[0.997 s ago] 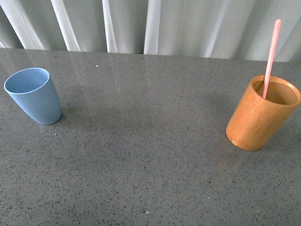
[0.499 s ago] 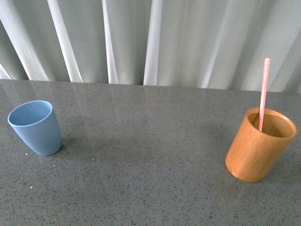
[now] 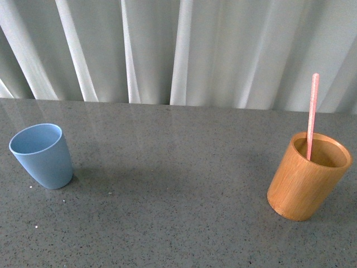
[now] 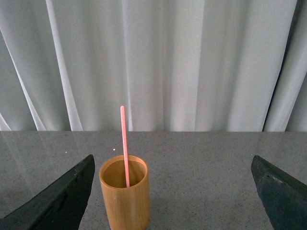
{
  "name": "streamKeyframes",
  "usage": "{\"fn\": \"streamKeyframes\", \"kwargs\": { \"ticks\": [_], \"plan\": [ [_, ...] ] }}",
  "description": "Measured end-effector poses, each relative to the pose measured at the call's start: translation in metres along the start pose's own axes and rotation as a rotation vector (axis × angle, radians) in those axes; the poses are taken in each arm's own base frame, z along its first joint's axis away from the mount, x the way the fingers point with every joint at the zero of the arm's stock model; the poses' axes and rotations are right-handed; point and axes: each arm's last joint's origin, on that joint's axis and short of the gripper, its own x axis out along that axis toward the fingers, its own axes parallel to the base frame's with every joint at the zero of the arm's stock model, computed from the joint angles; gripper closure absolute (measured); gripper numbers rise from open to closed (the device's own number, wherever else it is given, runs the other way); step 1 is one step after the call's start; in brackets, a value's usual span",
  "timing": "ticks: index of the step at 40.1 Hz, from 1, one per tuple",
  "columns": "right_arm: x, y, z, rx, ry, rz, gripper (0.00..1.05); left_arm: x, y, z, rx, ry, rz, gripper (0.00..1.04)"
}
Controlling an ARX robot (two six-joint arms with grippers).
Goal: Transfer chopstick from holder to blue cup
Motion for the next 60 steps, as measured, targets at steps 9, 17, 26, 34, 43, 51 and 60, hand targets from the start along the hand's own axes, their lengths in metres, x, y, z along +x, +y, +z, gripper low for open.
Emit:
{"fn": "streamKeyframes", "kwargs": {
  "ticks": [9,17,26,34,43,51,60],
  "plan": [
    [0.000,0.000,0.000,0.000,0.000,0.000,0.10,0.063,-0.027,0.028,0.162,0.314,-0.080,0.07],
    [0.000,0.000,0.000,0.000,0.000,0.000,0.10,0.102,-0.051,0.033,0.242,0.412,-0.100,0.07],
    [0.000,0.000,0.000,0.000,0.000,0.000,0.10,0.142,-0.066,0.016,0.293,0.487,-0.048,0.07],
    [0.000,0.000,0.000,0.000,0.000,0.000,0.10,0.163,-0.071,0.009,0.304,0.510,-0.026,0.07],
    [0.000,0.000,0.000,0.000,0.000,0.000,0.10,0.179,-0.076,0.008,0.308,0.509,-0.009,0.07],
    [0.000,0.000,0.000,0.000,0.000,0.000,0.10,0.192,-0.073,0.005,0.302,0.525,0.013,0.07],
    [0.000,0.000,0.000,0.000,0.000,0.000,0.10,0.209,-0.067,-0.009,0.301,0.559,0.049,0.07]
  ]
}}
